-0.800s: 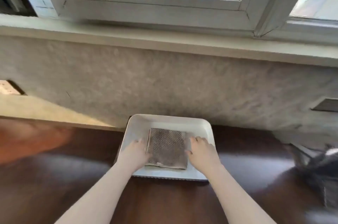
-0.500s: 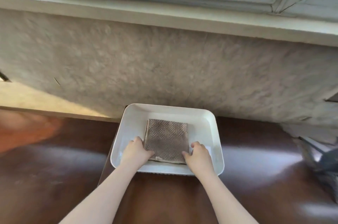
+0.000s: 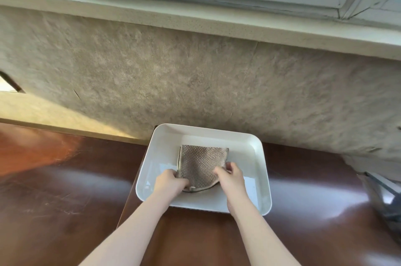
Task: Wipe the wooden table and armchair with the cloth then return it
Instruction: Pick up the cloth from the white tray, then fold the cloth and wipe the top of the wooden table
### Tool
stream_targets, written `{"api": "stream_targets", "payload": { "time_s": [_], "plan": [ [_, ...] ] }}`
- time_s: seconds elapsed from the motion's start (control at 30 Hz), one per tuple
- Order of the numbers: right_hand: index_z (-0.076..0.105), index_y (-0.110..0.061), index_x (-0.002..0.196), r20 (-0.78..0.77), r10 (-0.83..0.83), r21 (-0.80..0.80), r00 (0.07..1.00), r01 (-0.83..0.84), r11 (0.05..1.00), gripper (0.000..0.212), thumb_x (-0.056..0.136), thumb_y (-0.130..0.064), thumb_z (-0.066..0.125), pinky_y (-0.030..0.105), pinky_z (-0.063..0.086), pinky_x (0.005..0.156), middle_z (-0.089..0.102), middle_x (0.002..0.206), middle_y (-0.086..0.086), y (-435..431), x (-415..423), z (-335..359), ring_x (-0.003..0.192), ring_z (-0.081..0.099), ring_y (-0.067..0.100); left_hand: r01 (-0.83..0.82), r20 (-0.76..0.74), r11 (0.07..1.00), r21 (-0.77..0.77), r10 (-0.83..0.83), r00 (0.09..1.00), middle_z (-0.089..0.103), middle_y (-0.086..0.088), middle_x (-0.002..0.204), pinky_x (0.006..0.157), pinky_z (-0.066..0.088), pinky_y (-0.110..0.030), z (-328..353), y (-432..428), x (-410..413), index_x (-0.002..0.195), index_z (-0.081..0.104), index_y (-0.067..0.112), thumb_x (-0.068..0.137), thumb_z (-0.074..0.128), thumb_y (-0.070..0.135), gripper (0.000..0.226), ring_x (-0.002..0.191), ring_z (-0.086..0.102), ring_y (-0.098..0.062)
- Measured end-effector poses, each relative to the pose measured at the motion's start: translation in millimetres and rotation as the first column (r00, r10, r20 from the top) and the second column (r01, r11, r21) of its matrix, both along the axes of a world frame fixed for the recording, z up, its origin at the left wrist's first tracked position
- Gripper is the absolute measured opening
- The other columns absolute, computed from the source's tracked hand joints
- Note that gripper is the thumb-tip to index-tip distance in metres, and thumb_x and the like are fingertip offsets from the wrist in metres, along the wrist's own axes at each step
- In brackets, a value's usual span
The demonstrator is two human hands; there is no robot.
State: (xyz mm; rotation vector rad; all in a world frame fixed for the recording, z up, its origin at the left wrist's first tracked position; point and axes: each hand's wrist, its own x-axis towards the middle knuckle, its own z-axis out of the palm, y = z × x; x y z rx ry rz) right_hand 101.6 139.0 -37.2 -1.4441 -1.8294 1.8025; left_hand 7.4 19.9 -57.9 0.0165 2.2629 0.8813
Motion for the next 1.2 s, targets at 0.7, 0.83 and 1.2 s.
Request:
{"api": "stream_targets", "payload": {
  "time_s": [0.7,0.83,1.2],
  "plan": [
    [0.060,-0.007,0.117,-0.755,-0.207,-0.571,0.622,-0.470,0.673,0.053,0.066,-0.004,0.048,0.040,0.059,0.069,0.071,0.104,0.016,-50.6,-14.3,230.9,0.090,0.067,0.031,-0.498,0.502,0.153,0.853,0.016,0.865,0.066,-0.011,0.126,0.097,0.047,-0.039,210.6,-79.2,5.4,0.126,0.060,0.010,0.084,0.060,0.035,0.049,0.116,0.062,-0.026],
    [0.062,-0.007,0.118,-0.794,-0.130,-0.542,0.594,-0.595,0.593,0.056,0.066,0.000,0.044,0.039,0.060,0.066,0.074,0.098,0.014,-86.3,-19.4,245.6,0.083,0.072,0.029,-0.377,0.294,0.187,0.907,0.360,0.886,0.071,-0.013,0.116,0.075,0.060,-0.039,248.9,-130.9,16.2,0.117,0.065,0.011,0.089,0.057,0.022,0.032,0.107,0.067,-0.029],
    [0.065,-0.021,0.114,-0.846,0.271,-0.327,0.458,-0.849,0.415,0.036,0.080,-0.016,0.058,0.031,0.059,0.065,0.072,0.102,0.002,-281.0,-81.9,270.3,0.086,0.071,0.013,-0.275,-0.042,0.245,0.929,0.812,0.582,0.075,-0.007,0.106,0.088,0.055,-0.042,305.2,-336.0,41.9,0.106,0.071,0.016,0.093,0.054,0.021,0.022,0.102,0.069,-0.024]
  ]
}}
